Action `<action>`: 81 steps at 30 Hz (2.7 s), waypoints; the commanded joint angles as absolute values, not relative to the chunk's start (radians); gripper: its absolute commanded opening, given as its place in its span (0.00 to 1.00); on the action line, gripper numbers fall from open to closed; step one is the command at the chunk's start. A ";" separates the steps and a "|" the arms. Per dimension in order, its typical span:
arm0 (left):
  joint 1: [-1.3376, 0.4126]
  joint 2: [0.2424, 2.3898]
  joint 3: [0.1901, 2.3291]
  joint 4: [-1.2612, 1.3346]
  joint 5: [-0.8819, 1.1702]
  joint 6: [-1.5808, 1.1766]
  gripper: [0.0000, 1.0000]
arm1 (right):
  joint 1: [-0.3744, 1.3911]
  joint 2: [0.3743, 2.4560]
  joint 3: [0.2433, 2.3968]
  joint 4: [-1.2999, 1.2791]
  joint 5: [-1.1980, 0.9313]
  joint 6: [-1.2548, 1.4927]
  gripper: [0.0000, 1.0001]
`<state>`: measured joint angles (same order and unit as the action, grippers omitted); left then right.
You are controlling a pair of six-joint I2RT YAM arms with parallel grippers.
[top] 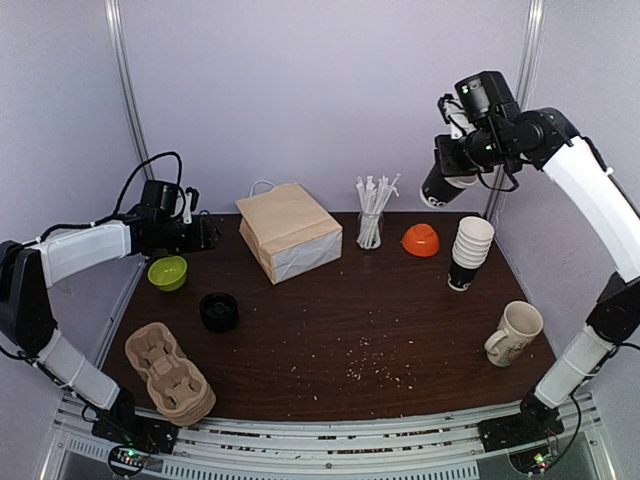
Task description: Pack the takeout coffee
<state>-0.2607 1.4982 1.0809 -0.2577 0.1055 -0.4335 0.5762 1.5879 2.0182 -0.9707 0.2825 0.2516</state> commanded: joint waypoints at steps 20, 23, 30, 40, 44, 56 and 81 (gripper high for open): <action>-0.325 1.308 1.016 -0.152 -0.029 -0.387 0.89 | 1.066 1.871 1.576 -0.663 0.253 0.398 0.00; -0.325 1.311 1.020 -0.151 -0.031 -0.386 0.89 | 1.073 1.904 1.578 -0.678 0.262 0.398 0.00; -0.325 1.325 1.022 -0.156 -0.027 -0.387 0.89 | 1.086 1.924 1.546 -0.686 0.254 0.411 0.00; -0.335 1.350 1.026 -0.170 -0.043 -0.392 0.89 | 1.091 1.853 1.543 -0.693 0.242 0.441 0.47; -0.336 1.365 1.043 -0.221 -0.044 -0.427 0.89 | 1.074 1.783 1.567 -0.676 0.242 0.443 0.65; -0.223 1.299 0.907 -0.363 0.075 -0.583 0.81 | 0.810 1.510 1.212 -0.259 0.025 0.491 0.99; -0.239 1.425 0.871 -0.434 0.216 -0.542 0.37 | 0.744 1.517 1.112 -0.173 0.003 0.479 0.92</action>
<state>-0.2203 1.4078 0.8780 -0.4252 0.1848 -0.5705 0.7483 1.5242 1.1244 -0.1825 0.0097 0.4778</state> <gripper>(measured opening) 0.369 0.919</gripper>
